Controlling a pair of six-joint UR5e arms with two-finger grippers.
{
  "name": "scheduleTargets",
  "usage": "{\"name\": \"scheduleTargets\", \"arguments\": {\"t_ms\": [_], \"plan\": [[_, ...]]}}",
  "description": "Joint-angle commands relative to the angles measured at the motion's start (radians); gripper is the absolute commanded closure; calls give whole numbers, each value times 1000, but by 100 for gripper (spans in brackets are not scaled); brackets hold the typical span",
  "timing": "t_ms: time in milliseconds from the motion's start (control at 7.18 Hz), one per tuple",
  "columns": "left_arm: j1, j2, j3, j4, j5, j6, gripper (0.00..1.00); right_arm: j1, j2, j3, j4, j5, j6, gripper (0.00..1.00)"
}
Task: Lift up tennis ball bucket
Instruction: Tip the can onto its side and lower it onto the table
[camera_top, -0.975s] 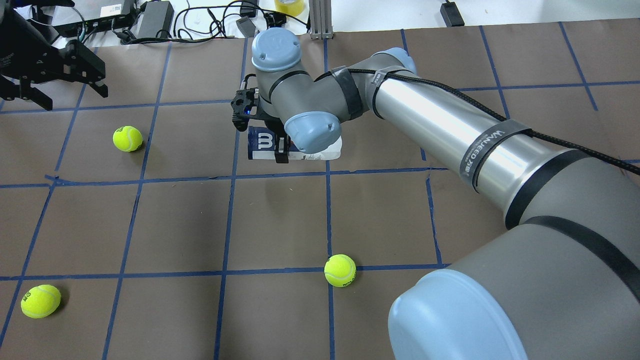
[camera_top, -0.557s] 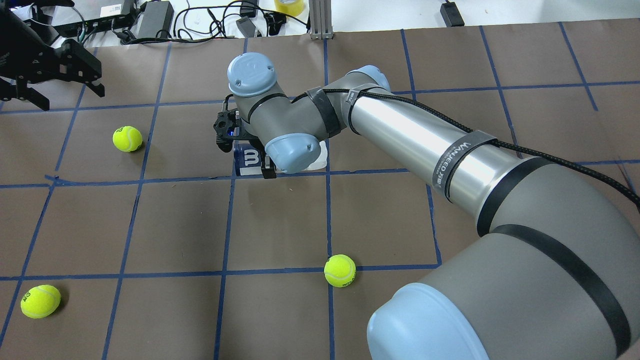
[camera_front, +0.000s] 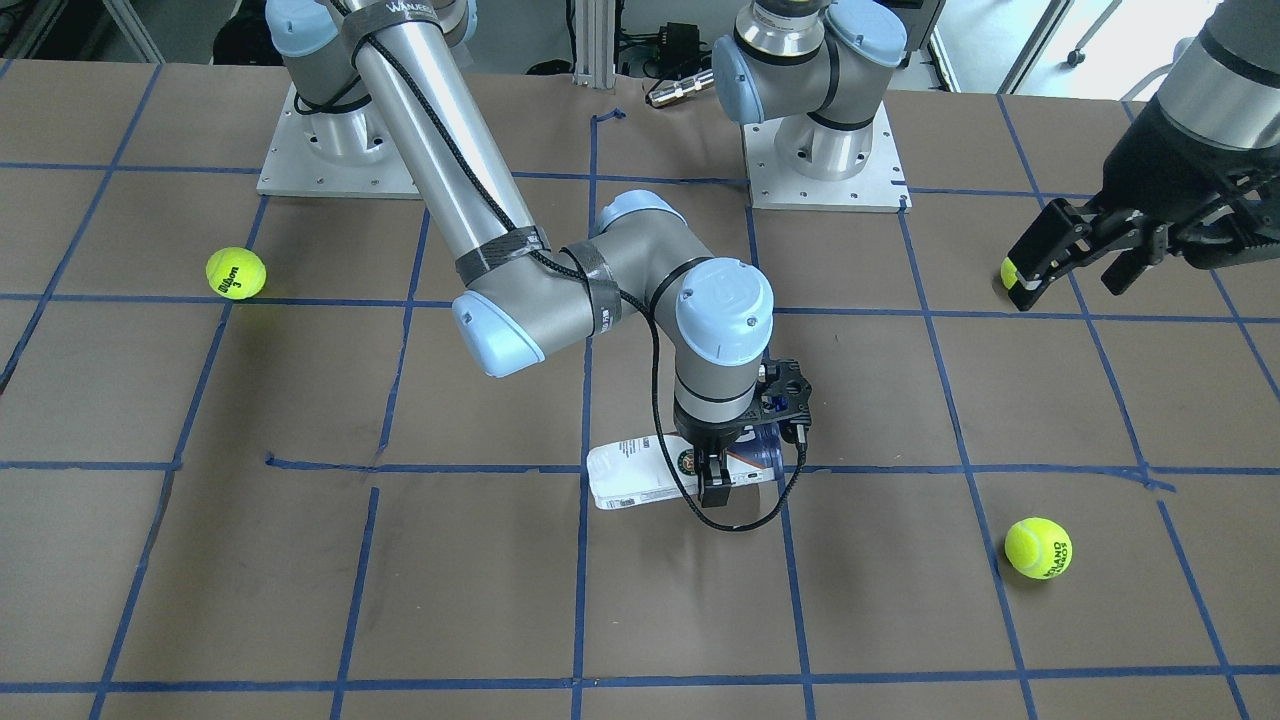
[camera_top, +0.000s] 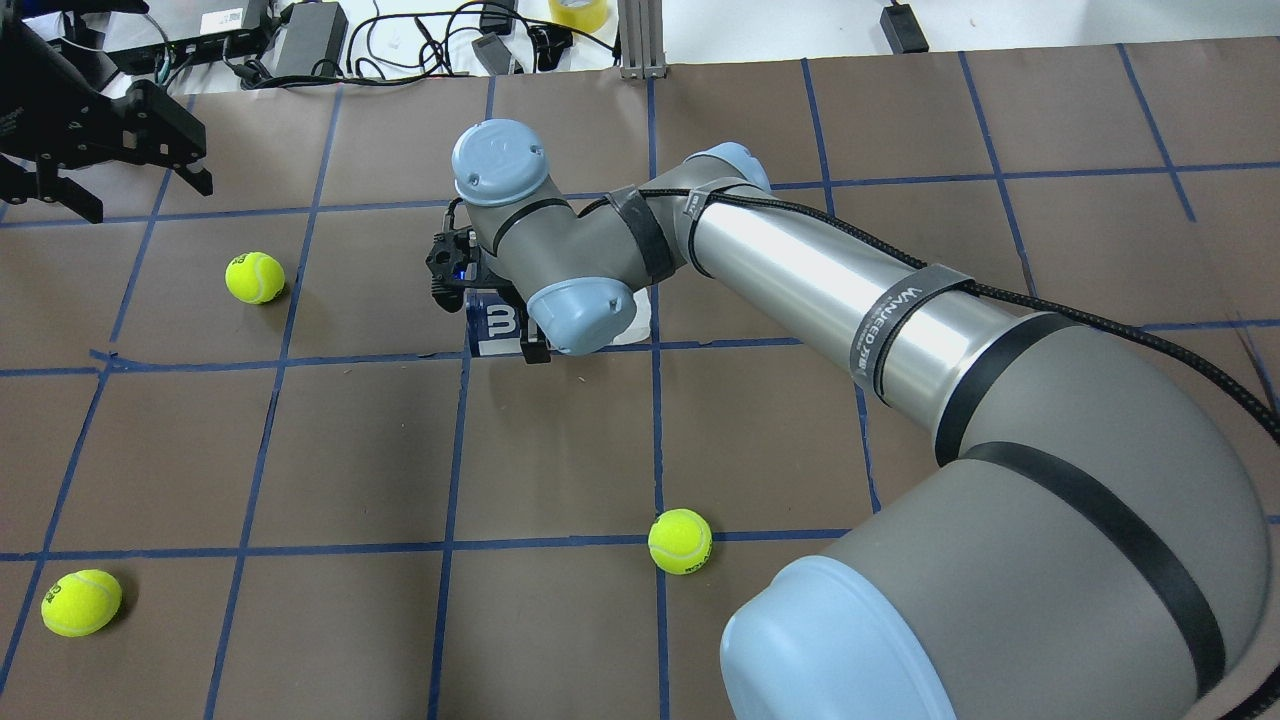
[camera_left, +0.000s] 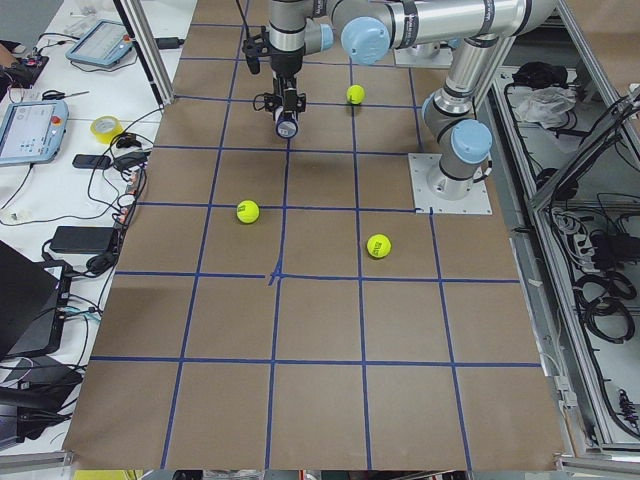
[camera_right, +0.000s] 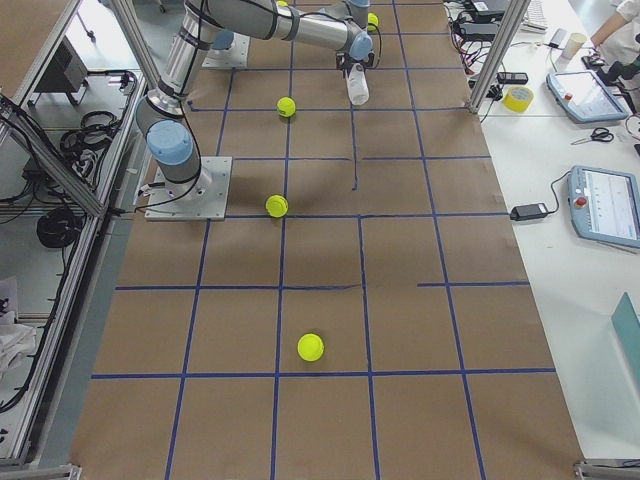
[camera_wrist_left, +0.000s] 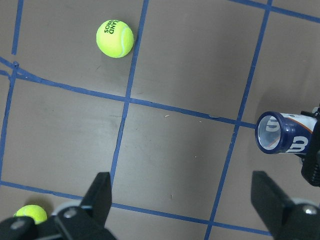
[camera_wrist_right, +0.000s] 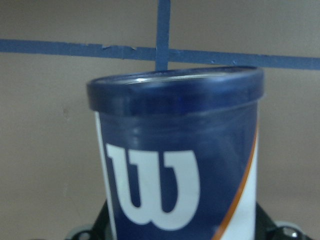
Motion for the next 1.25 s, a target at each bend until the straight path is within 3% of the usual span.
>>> {"name": "scheduleTargets", "arguments": {"t_ms": [0,557,835,1114], "plan": [[0,0,-2,0,-2,0,0,0,11,1,-27,0,0,0],[-9,-3,-3,2,-3,2,0,0,10,2,-11,2,0,0],[-8,1,-11,0,-38,2,0,-6,-42,5,1,9,-3,0],[-5,2,-14,0,-52,2,0,-26,-131,5,135,11,-1,0]]}}
